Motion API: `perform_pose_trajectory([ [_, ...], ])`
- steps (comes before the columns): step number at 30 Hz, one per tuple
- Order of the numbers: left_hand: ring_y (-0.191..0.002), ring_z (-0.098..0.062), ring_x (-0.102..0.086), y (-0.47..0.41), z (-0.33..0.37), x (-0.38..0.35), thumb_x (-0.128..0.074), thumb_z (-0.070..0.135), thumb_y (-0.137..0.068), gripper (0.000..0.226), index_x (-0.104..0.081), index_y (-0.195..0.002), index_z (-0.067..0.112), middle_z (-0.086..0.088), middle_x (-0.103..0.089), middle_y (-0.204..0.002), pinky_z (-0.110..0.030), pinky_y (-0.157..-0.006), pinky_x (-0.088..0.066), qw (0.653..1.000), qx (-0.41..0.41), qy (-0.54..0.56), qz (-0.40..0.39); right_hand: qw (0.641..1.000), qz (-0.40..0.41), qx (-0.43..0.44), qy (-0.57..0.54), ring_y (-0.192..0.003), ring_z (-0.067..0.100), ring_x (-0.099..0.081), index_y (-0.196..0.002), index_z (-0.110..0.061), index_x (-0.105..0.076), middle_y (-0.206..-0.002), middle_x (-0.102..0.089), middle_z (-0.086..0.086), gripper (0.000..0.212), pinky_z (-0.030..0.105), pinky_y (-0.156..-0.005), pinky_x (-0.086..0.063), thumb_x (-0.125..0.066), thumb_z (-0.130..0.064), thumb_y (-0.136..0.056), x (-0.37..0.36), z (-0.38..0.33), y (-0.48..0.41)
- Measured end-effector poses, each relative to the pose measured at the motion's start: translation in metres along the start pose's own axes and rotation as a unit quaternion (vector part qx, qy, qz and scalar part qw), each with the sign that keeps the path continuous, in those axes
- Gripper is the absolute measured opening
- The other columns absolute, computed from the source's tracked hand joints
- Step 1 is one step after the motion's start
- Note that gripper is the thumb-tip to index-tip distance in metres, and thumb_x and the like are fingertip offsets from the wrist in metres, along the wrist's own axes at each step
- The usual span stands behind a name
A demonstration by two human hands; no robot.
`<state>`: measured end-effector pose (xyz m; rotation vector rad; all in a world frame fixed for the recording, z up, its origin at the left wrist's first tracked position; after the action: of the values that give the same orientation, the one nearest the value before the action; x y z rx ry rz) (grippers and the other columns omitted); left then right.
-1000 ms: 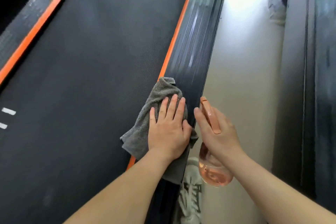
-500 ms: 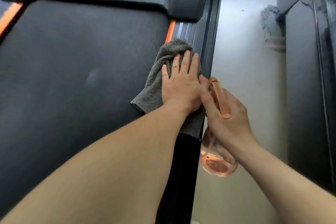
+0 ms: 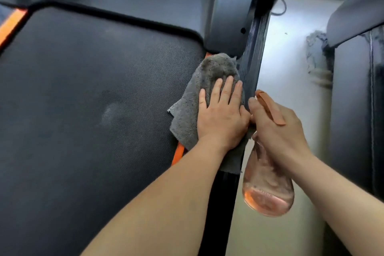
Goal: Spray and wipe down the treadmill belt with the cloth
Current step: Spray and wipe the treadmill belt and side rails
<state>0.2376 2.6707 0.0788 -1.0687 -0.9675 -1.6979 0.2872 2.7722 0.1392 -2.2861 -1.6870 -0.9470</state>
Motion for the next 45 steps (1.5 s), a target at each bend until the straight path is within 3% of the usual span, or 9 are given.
perform_pose_trajectory([
  [7,-0.146,-0.020,-0.033,0.150,-0.017,-0.019,-0.047,0.040,-0.084,0.064,-0.048,-0.147,0.025,0.004,-0.035,-0.158,-0.054,-0.116,-0.021,0.999,0.004,-0.025,0.029,0.992,-0.009,0.120,-0.041,-0.068,0.027,-0.060,-0.074,-0.016,-0.054,-0.064,-0.055,-0.002,0.028,0.043,-0.070,-0.050,-0.056,-0.034,-0.096,0.015,-0.068,-0.005],
  [13,-0.145,-0.019,-0.033,0.111,-0.019,-0.016,-0.045,0.042,-0.086,0.065,-0.044,-0.148,0.025,0.002,-0.035,-0.158,-0.053,-0.115,-0.023,0.998,-0.011,-0.036,0.044,0.957,0.048,0.260,-0.120,-0.075,0.022,-0.061,-0.096,-0.035,-0.058,-0.090,-0.063,0.008,0.005,0.045,-0.075,-0.054,-0.058,-0.039,-0.096,0.022,-0.124,-0.049],
  [16,-0.146,-0.019,-0.031,0.060,-0.015,-0.009,-0.040,0.041,-0.088,0.064,-0.042,-0.150,0.024,0.002,-0.036,-0.158,-0.052,-0.117,-0.018,0.997,0.010,-0.033,0.063,0.943,0.053,0.310,-0.113,-0.077,0.001,-0.056,-0.111,-0.049,-0.045,-0.104,-0.058,-0.011,0.027,0.028,-0.081,-0.052,-0.061,-0.035,-0.096,0.018,-0.124,-0.058],
  [19,-0.147,-0.020,-0.030,0.026,-0.011,-0.005,-0.037,0.041,-0.089,0.065,-0.040,-0.150,0.022,0.000,-0.036,-0.158,-0.052,-0.118,-0.014,0.996,0.031,-0.033,0.073,0.958,0.002,0.273,-0.084,-0.079,-0.005,-0.056,-0.121,-0.033,-0.048,-0.087,-0.056,-0.021,0.040,0.013,-0.080,-0.045,-0.071,-0.023,-0.091,0.014,-0.105,-0.077],
  [28,-0.146,-0.020,-0.031,0.023,-0.010,-0.001,-0.038,0.041,-0.088,0.065,-0.043,-0.150,0.021,-0.001,-0.037,-0.158,-0.056,-0.117,-0.022,0.995,0.033,-0.034,0.087,0.961,-0.045,0.270,0.037,-0.101,0.016,-0.061,-0.124,-0.019,-0.058,-0.109,-0.065,-0.009,0.046,0.029,-0.096,-0.047,-0.071,-0.021,-0.080,0.004,-0.103,-0.105],
  [33,-0.148,-0.019,-0.029,0.091,-0.023,-0.010,-0.041,0.041,-0.087,0.066,-0.041,-0.150,0.022,0.001,-0.033,-0.160,-0.055,-0.115,-0.027,0.989,0.119,-0.014,0.088,0.978,-0.066,0.197,0.005,-0.087,-0.003,-0.058,-0.123,-0.019,-0.055,-0.101,-0.063,-0.016,0.047,0.014,-0.087,-0.045,-0.068,-0.010,-0.079,-0.003,-0.089,-0.094],
  [39,-0.146,-0.020,-0.032,0.215,-0.035,-0.025,-0.044,0.040,-0.085,0.066,-0.045,-0.148,0.021,0.000,-0.032,-0.159,-0.060,-0.109,-0.033,0.991,0.112,-0.062,0.049,0.995,-0.032,0.077,0.055,-0.125,0.024,-0.049,-0.144,-0.017,-0.039,-0.138,-0.052,0.003,0.072,0.043,-0.109,-0.039,-0.066,-0.029,-0.079,-0.024,-0.029,-0.007],
  [42,-0.147,-0.021,-0.028,0.212,-0.033,-0.026,-0.042,0.040,-0.086,0.067,-0.041,-0.150,0.021,-0.002,-0.031,-0.160,-0.058,-0.112,-0.028,0.991,0.111,-0.052,0.052,0.992,-0.079,0.070,0.065,-0.146,0.018,-0.028,-0.154,-0.015,-0.029,-0.158,-0.033,0.003,0.071,0.033,-0.121,-0.021,-0.058,-0.012,-0.089,-0.044,-0.009,0.052],
  [45,-0.148,-0.023,-0.029,0.172,-0.027,-0.027,-0.036,0.040,-0.092,0.064,-0.036,-0.152,0.018,-0.005,-0.029,-0.161,-0.055,-0.114,-0.022,0.995,0.069,-0.053,0.050,0.982,-0.096,0.145,0.076,-0.136,0.017,-0.040,-0.145,-0.012,-0.046,-0.147,-0.048,0.007,0.060,0.017,-0.116,-0.021,-0.052,-0.004,-0.086,-0.054,0.007,0.095],
])
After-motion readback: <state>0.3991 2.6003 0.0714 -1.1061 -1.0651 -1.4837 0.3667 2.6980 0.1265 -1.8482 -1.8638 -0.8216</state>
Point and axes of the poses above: each hand's wrist, its own y-axis away from the middle knuckle, its own x-axis out of the back of the hand, z = x × y, the point moved 5 cm from there along -y, towards the middle knuckle
